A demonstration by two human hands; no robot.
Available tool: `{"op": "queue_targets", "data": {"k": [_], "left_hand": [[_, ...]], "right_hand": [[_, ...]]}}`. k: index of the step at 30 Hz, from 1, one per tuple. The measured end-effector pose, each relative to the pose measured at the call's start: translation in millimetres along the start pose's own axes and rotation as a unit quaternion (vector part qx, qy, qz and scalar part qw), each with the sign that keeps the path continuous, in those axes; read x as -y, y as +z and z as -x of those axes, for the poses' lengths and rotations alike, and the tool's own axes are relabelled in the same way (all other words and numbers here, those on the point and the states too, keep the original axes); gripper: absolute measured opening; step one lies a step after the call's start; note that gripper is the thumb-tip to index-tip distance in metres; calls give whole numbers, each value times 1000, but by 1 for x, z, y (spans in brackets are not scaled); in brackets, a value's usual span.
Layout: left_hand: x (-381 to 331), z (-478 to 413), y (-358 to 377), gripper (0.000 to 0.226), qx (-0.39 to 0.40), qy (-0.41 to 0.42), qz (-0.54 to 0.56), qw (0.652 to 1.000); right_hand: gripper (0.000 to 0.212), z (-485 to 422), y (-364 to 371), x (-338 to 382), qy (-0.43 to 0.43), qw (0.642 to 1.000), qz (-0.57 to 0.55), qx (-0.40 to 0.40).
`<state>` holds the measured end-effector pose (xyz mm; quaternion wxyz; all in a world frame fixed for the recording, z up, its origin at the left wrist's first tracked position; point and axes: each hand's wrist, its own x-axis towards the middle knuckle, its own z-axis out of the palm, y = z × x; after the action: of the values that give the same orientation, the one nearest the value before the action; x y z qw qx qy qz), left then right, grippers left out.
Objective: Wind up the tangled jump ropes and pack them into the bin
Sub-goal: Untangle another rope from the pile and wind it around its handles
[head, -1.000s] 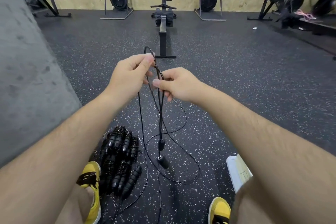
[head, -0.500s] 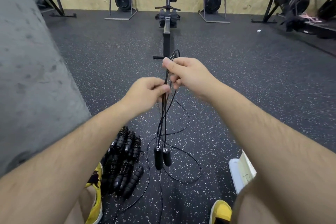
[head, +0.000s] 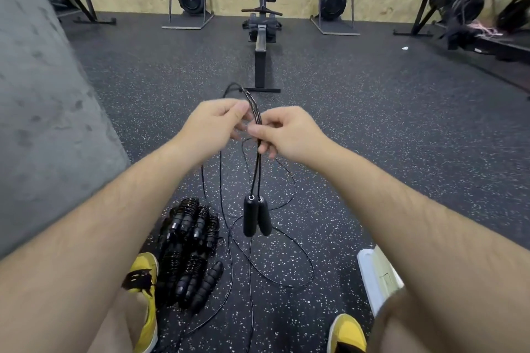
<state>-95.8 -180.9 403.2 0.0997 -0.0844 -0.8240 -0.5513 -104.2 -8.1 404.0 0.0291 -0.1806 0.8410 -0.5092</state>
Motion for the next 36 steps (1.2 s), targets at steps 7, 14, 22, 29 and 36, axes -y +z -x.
{"op": "queue_targets", "data": {"k": [7,14,22,29,36], "left_hand": [[28,24,16,10,145,-50,-115,982],[14,16,17,17,35,4,-108,994],[-7,3,7,19,32,36,-56,997],[-6,2,6,17,31,23,-30,999],[0,7,4,15,40,1,11,999]], "right_hand": [[21,-11,-5,13,-42,995,-70,-59],[20,-10,-12,13,-6,989,-137,-52],[9,10,-4,-14,40,990,75,111],[12,8,0,-6,16,998,45,28],[9,4,0,0,-14,997,-37,-63]]}}
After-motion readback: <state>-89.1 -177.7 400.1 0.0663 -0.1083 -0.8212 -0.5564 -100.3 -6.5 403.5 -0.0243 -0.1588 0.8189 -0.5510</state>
